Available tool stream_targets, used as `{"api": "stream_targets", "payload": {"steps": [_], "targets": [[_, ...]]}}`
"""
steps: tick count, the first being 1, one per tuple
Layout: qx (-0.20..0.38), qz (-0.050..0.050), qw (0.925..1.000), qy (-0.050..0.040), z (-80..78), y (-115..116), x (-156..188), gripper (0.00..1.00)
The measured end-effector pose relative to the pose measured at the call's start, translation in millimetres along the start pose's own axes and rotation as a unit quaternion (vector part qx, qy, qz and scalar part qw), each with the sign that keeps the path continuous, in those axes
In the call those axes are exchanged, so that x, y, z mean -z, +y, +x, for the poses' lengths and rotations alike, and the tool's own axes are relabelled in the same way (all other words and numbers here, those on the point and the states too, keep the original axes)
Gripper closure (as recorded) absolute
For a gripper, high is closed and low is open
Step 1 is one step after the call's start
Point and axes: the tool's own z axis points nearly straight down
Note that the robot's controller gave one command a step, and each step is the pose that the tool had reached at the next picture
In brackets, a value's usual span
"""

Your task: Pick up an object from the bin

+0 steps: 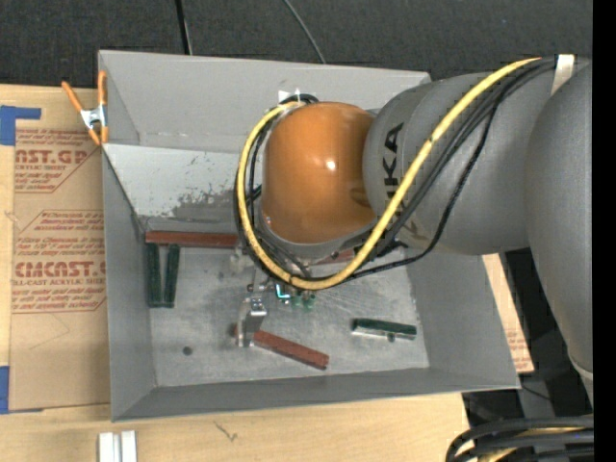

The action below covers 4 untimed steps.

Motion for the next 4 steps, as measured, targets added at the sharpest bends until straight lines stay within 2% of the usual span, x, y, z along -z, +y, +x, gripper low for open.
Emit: {"api": "stream_targets", "payload": {"steps": [1, 2, 3, 4], "targets": [[-0.001, -0.001, 1.0000, -0.0037, -2.0, -0.7, 3.6, 0.00], [0.036, -0.001, 0.9993, -0.0068, 0.2, -11.4, -24.6, 0.00], [0.093, -0.001, 0.9956, -0.0089, -5.6, -51.7, -119.7, 1.00], [0.093, -0.001, 0.9956, -0.0089, -5.6, -51.8, -119.7, 1.00]]}}
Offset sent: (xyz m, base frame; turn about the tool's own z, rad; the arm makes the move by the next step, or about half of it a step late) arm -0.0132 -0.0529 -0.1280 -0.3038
